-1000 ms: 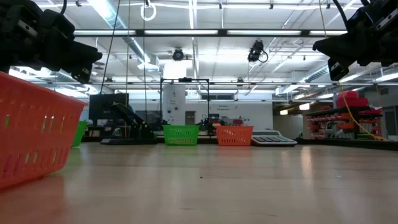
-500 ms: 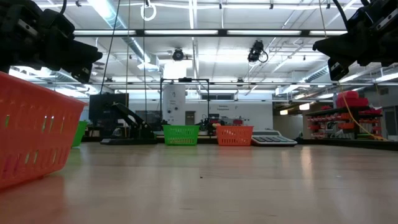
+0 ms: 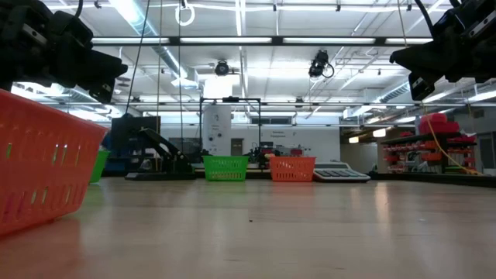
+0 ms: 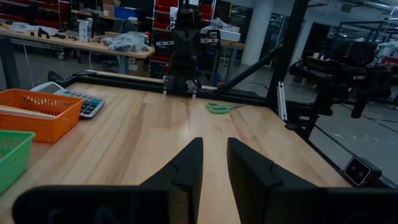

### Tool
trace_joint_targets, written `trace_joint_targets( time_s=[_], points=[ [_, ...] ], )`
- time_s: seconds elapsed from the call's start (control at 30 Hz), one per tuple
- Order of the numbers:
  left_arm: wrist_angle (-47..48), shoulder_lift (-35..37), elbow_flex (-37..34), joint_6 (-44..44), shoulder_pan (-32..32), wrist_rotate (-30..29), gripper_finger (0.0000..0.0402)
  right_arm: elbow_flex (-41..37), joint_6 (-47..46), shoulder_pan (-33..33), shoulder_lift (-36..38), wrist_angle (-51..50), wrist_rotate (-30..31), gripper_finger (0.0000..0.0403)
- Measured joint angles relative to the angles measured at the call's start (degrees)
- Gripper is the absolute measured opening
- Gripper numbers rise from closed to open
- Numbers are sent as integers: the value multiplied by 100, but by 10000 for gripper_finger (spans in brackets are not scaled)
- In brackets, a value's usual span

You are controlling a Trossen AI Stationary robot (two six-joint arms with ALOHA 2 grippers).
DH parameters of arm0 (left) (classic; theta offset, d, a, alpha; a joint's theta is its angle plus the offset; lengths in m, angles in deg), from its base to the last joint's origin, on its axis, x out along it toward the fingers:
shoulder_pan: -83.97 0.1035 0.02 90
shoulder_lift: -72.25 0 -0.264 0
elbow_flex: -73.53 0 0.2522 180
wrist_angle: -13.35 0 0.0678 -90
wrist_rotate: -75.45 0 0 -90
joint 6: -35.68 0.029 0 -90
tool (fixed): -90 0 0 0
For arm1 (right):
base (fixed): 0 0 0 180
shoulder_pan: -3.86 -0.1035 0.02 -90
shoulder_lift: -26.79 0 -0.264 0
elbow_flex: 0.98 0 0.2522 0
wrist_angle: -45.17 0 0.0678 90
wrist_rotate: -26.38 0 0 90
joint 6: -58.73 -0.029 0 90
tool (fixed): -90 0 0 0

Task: Sort crayons/erasers/pens/pencils in bins
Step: Return to Home Position

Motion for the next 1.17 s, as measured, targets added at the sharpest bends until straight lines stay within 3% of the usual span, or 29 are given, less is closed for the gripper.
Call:
trace_joint_targets(
  time_s=[1.17],
  points=[
    [0,0,4,0,-2,0,74,0,0,-1,0,0,0,6]
  ],
)
